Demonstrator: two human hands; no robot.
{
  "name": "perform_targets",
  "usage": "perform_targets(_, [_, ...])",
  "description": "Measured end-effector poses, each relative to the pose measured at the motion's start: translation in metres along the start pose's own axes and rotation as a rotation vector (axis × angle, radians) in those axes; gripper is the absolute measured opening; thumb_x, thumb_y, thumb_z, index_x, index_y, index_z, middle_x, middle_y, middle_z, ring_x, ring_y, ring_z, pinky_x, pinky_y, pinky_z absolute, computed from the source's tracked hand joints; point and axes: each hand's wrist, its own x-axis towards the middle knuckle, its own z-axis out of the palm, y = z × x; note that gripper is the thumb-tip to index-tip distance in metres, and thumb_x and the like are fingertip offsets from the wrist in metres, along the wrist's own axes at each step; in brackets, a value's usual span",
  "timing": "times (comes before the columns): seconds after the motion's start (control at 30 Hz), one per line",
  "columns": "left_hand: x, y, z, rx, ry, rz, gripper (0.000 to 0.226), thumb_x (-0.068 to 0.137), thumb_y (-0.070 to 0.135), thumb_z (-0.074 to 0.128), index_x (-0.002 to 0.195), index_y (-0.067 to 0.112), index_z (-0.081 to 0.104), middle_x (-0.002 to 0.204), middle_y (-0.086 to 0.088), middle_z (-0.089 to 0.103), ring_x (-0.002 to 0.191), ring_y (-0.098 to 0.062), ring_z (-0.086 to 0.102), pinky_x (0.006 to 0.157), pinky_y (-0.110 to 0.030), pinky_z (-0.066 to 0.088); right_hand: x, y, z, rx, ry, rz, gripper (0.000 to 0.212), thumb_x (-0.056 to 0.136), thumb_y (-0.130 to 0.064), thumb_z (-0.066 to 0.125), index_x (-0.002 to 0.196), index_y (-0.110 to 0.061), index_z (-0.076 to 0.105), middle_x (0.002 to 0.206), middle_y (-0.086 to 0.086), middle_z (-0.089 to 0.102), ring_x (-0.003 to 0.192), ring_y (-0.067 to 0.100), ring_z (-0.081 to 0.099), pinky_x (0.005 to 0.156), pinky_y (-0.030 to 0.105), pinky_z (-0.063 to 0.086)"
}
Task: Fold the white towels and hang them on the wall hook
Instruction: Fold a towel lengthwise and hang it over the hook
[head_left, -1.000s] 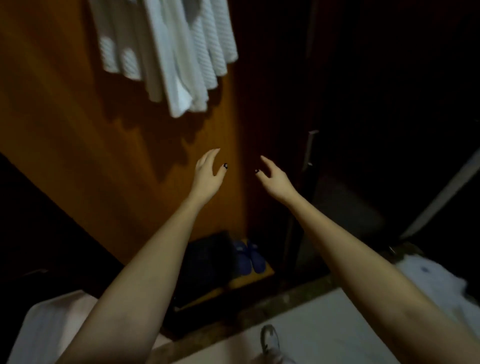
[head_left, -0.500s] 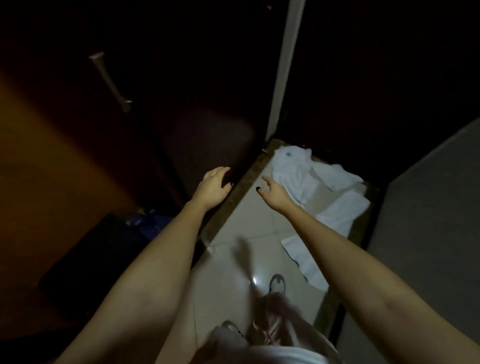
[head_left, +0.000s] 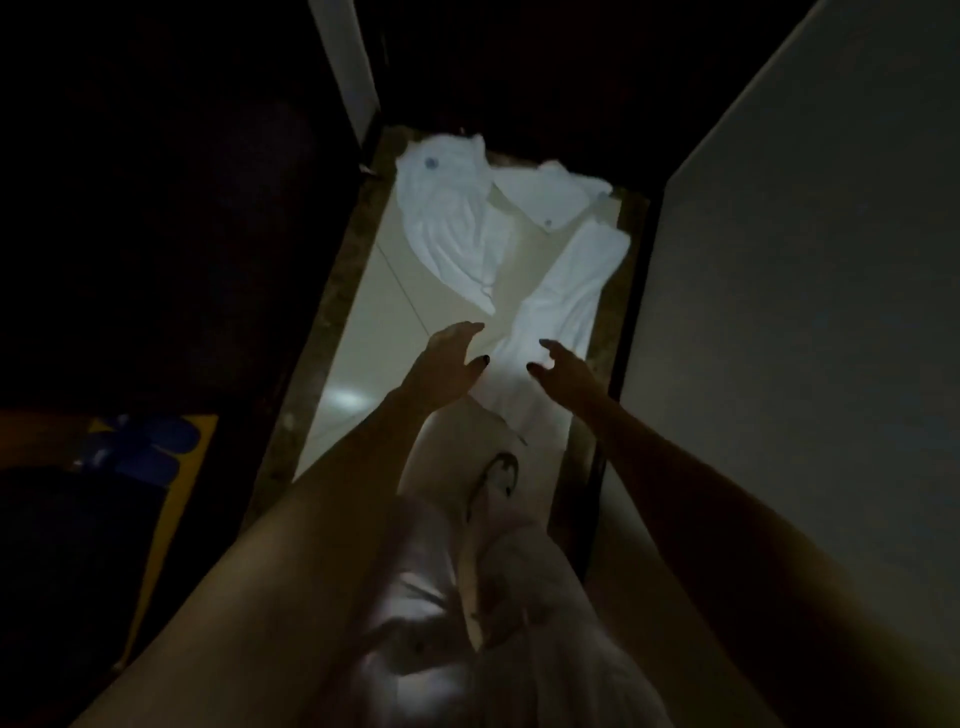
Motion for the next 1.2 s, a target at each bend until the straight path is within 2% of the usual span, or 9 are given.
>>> perform_targets(0.2, [0.057,-0.036,0.103,-0.069,-0.25,-0.088,0.055,0.098,0.028,0.049,0.148,0.015,0.03,0.152,-0.008,0.03,0.139,-0.024,0.027,0.111,-0.03,0.021,0.07,0.087,0.025,0.092,-0.059,0.159,0.059,0.098,-0.028,0.055,0.15,-0.015,0.03,0.146,0.016,0.044,0.124,0.03,0.051,0.094,0.027,0.041])
perform_targets(0.33, [0.12,-0.084,0.17,-0.036,-0.283,-0.081,0.053,0.098,0.027,0.049,0.147,0.017,0.032,0.151,-0.006,0.034,0.137,-0.022,0.028,0.108,-0.028,0.024,0.131,0.158,0.061,0.07,-0.083,0.165,0.059,0.1,-0.027,0.052,0.151,-0.011,0.027,0.153,0.015,0.033,0.138,0.028,0.035,0.113,0.032,0.028])
perform_targets(0.47, [0.188,-0.148,0.235,0.035,-0.308,-0.038,0.053,0.097,0.025,0.051,0.146,0.013,0.034,0.15,-0.009,0.035,0.137,-0.025,0.029,0.11,-0.032,0.025,0.2,0.226,0.116,-0.021,-0.114,0.145,0.063,0.099,-0.029,0.054,0.151,-0.01,0.025,0.155,0.013,0.031,0.141,0.026,0.032,0.115,0.031,0.022])
perform_targets(0.67, [0.276,-0.259,0.347,0.144,-0.379,0.008,0.056,0.094,0.024,0.058,0.144,0.01,0.037,0.149,-0.012,0.036,0.137,-0.026,0.029,0.111,-0.033,0.026,0.303,0.319,0.226,-0.182,-0.085,0.153,0.062,0.099,-0.037,0.051,0.152,-0.017,0.027,0.154,0.009,0.034,0.142,0.03,0.027,0.114,0.046,0.028])
perform_targets(0.87, [0.343,-0.34,0.448,0.256,-0.482,0.062,0.075,0.084,0.045,0.065,0.146,0.02,0.031,0.151,-0.005,0.03,0.139,-0.024,0.024,0.112,-0.038,0.024,0.358,0.404,0.321,-0.348,-0.066,0.215,0.09,0.089,-0.056,0.058,0.155,-0.023,0.008,0.161,0.021,-0.001,0.146,0.039,0.01,0.115,0.054,0.023])
perform_targets(0.93, [0.358,-0.356,0.469,0.368,-0.425,0.162,0.08,0.073,0.051,0.073,0.141,0.025,0.039,0.146,-0.005,0.034,0.133,-0.026,0.03,0.107,-0.042,0.03,0.363,0.425,0.34,-0.386,-0.017,0.189,0.095,0.086,-0.052,0.064,0.156,-0.021,0.009,0.16,0.024,-0.004,0.145,0.042,0.01,0.115,0.054,0.022])
perform_targets(1.0, [0.37,-0.368,0.482,0.445,-0.314,0.255,0.074,0.067,0.051,0.077,0.131,0.027,0.05,0.136,-0.006,0.042,0.122,-0.029,0.039,0.098,-0.042,0.035,0.363,0.441,0.347,-0.383,0.084,0.136,0.087,0.086,-0.042,0.068,0.155,-0.021,0.019,0.159,0.025,0.006,0.143,0.043,0.016,0.112,0.057,0.025])
perform_targets(1.07, [0.378,-0.374,0.486,0.443,-0.267,0.307,0.059,0.069,0.049,0.076,0.12,0.024,0.059,0.125,-0.008,0.049,0.112,-0.031,0.044,0.09,-0.041,0.036,0.365,0.454,0.343,-0.298,0.177,0.048,0.066,0.089,-0.022,0.066,0.148,-0.017,0.038,0.155,0.027,0.023,0.138,0.046,0.028,0.106,0.058,0.032])
perform_targets(1.2, [0.38,-0.353,0.47,0.435,-0.322,0.325,0.036,0.079,0.044,0.07,0.102,0.016,0.068,0.112,-0.007,0.056,0.104,-0.029,0.048,0.083,-0.034,0.036,0.371,0.444,0.303,-0.181,0.067,0.033,0.038,0.093,-0.01,0.06,0.13,-0.002,0.057,0.141,0.025,0.043,0.126,0.04,0.046,0.101,0.041,0.042])
